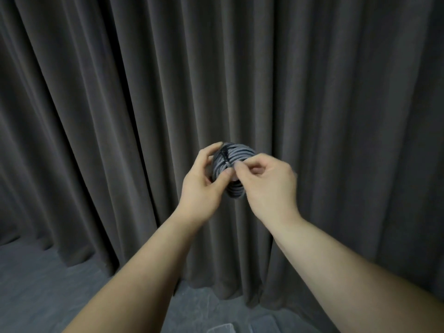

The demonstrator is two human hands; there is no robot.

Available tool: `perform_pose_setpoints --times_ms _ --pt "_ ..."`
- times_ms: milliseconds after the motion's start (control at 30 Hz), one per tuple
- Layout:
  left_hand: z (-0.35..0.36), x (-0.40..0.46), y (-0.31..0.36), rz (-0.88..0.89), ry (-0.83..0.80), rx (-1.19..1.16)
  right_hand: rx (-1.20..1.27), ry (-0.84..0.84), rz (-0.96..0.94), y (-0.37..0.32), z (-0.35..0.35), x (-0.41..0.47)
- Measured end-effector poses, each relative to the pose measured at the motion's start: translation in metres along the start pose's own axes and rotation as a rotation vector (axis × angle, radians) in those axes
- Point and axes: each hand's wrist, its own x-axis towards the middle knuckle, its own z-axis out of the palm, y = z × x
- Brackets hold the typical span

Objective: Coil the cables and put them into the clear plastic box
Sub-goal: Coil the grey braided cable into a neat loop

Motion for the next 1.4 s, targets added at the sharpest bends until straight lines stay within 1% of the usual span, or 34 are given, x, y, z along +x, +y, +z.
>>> perform_pose_setpoints --times_ms 33,67,100,133,200,267,333,567,767,833,900,1000,1067,1167,1200,1267,1333,1400 --pt "-0.006 0.002 -0.003 -0.003 0.020 0.015 -0.011 0.062 -0.065 0.000 -0.003 0.002" --pt "-0.012 0.004 -0.006 -0.005 0.025 0.038 -0.027 0.079 -0.136 0.003 -0.007 0.005" --pt "-0.017 0.006 -0.009 -0.009 0.007 0.070 -0.075 0.044 -0.193 0.006 -0.009 0.010" --pt "-0.021 0.006 -0.010 -0.009 -0.027 0.100 -0.160 -0.045 -0.227 0.011 -0.010 0.016" --pt "-0.024 0.006 -0.013 0.000 -0.099 0.115 -0.273 -0.294 -0.233 0.020 -0.009 0.026" --pt "-0.023 0.005 -0.013 -0.001 -0.144 0.085 -0.171 -0.466 -0.192 0.021 -0.006 0.029" --pt "-0.022 0.004 -0.012 0.005 -0.172 0.084 -0.073 -0.517 -0.171 0.023 -0.003 0.029" --pt "-0.023 0.003 -0.013 0.015 -0.197 0.116 -0.014 -0.520 -0.191 0.028 -0.007 0.031" --pt "-0.018 0.004 -0.009 0.053 -0.136 0.118 0.013 -0.360 -0.195 0.028 -0.001 0.025" --pt "-0.018 0.005 -0.008 0.028 -0.120 0.092 0.044 -0.339 -0.168 0.028 0.001 0.025" --pt "-0.020 0.005 -0.006 -0.035 -0.116 0.023 0.089 -0.320 -0.144 0.025 0.003 0.023" --pt "-0.018 0.004 -0.005 -0.025 -0.097 0.029 0.157 -0.304 -0.107 0.025 0.005 0.021" --pt "-0.016 0.002 -0.004 -0.030 -0.043 0.000 0.238 -0.356 -0.037 0.027 0.005 0.021" --pt "-0.015 0.000 -0.005 -0.066 0.035 -0.059 0.396 -0.498 0.182 0.030 0.004 0.020" --pt "-0.016 -0.001 -0.005 -0.093 0.054 -0.088 0.435 -0.517 0.233 0.030 0.004 0.020" --pt "-0.017 -0.001 -0.007 -0.154 0.066 -0.121 0.461 -0.504 0.274 0.031 0.004 0.019" --pt "-0.019 -0.001 -0.010 -0.232 0.030 -0.186 0.463 -0.465 0.295 0.031 0.005 0.018" --pt "-0.022 -0.001 -0.013 -0.371 0.009 -0.297 0.500 -0.422 0.354 0.034 0.007 0.016"
